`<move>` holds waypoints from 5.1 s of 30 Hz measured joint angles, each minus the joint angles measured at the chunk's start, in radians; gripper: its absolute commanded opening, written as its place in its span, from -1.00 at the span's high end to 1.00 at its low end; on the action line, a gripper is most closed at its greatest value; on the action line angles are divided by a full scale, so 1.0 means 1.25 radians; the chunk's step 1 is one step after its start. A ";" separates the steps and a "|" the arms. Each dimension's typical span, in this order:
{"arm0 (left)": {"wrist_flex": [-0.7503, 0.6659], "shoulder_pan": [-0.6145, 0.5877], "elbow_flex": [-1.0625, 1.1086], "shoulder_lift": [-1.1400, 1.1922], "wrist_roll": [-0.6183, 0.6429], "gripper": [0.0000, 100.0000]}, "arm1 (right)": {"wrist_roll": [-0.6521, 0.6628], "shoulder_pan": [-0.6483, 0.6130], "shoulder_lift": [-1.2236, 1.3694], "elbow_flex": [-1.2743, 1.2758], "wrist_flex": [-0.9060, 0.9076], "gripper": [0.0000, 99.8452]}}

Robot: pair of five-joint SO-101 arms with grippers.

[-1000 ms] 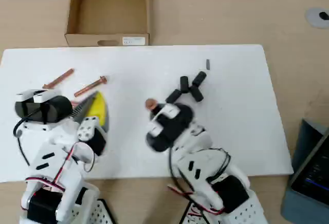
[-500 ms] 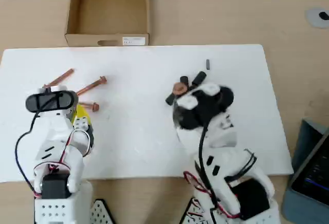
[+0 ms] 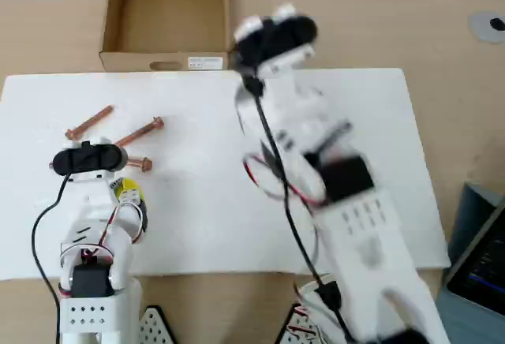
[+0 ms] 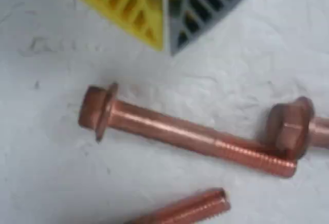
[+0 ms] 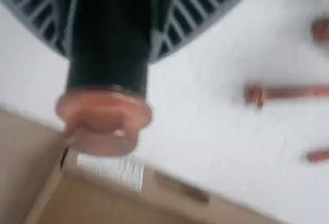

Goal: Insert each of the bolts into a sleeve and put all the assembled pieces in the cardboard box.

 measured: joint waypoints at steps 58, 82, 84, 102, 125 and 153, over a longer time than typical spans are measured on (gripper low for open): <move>0.000 0.007 0.000 0.000 0.000 1.00 | 0.293 0.004 1.420 -1.491 -0.001 0.66; 0.000 0.007 0.000 0.000 0.000 1.00 | 0.293 0.101 1.225 -1.620 0.557 0.66; 0.000 0.007 0.000 0.000 0.000 1.00 | 0.293 0.101 1.209 -1.620 0.616 0.66; 0.000 0.007 0.000 0.000 0.000 1.00 | 0.389 0.172 0.853 -1.169 0.717 0.66; 0.000 0.007 0.000 0.000 0.000 1.00 | 0.428 0.191 0.659 -0.460 0.592 0.66; 0.000 0.007 0.000 0.000 0.000 1.00 | 0.420 0.242 0.790 -0.319 0.381 0.67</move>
